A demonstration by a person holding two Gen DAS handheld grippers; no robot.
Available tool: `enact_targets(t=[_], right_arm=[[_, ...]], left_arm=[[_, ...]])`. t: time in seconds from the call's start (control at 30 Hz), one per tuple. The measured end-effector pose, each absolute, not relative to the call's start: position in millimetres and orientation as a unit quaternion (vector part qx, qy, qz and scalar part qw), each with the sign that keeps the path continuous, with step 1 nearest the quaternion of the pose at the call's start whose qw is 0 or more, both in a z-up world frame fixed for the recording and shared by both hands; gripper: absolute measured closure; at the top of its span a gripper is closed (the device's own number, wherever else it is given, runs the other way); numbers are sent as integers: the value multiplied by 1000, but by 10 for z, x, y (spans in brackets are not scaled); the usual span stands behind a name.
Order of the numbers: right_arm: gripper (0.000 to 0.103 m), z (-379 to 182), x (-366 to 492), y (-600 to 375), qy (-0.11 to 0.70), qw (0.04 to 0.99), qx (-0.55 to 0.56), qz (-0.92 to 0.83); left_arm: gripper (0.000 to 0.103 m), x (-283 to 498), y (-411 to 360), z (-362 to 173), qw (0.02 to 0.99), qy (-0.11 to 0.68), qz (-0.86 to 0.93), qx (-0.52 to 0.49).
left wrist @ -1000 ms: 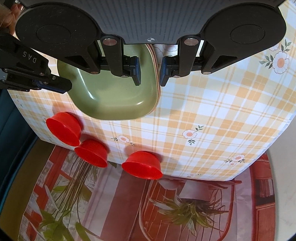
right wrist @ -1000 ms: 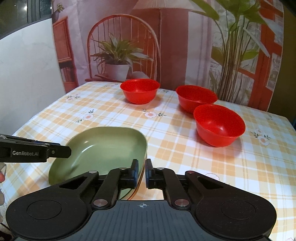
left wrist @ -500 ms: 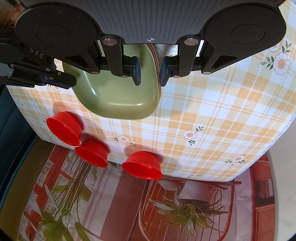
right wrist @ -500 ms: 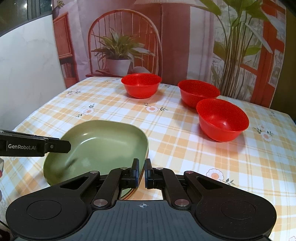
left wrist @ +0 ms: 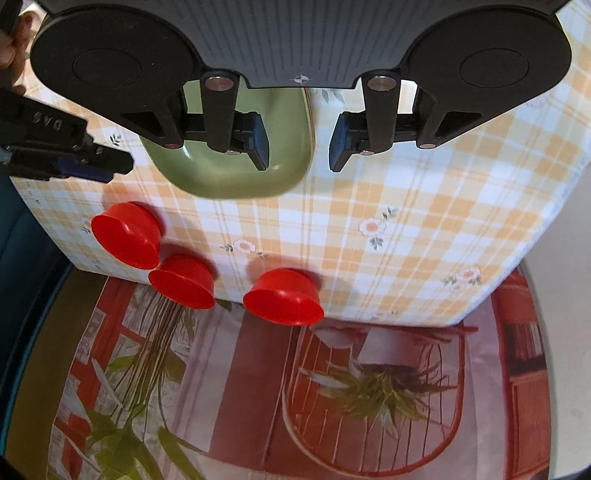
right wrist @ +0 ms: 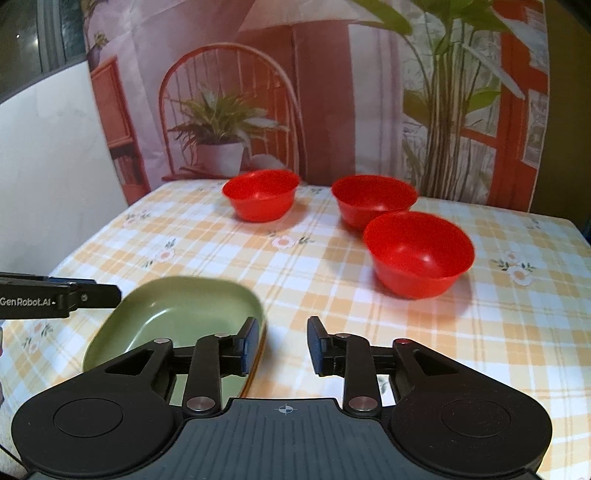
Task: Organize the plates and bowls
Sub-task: 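Open both tools to release the green plate on the orange plate, then move both tools toward the red bowls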
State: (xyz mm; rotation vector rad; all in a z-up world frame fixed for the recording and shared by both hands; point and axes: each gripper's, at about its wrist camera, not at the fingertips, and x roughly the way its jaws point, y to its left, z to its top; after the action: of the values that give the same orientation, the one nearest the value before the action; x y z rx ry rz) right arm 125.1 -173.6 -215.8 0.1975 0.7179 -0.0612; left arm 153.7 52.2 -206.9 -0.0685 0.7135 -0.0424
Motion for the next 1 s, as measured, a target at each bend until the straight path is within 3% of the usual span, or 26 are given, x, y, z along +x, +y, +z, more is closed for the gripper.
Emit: enact_targets(t=[0.2,1.0], right_arm=[[64,-2032,1304,-1915,341,935,87,-39],[64,-1204,2075,-2597,289,955,38,-56]], left_arm=[[64,1596,466,-1952,939,342,-22,-19],[64,2200,402,-1140,958,280,-64,15]])
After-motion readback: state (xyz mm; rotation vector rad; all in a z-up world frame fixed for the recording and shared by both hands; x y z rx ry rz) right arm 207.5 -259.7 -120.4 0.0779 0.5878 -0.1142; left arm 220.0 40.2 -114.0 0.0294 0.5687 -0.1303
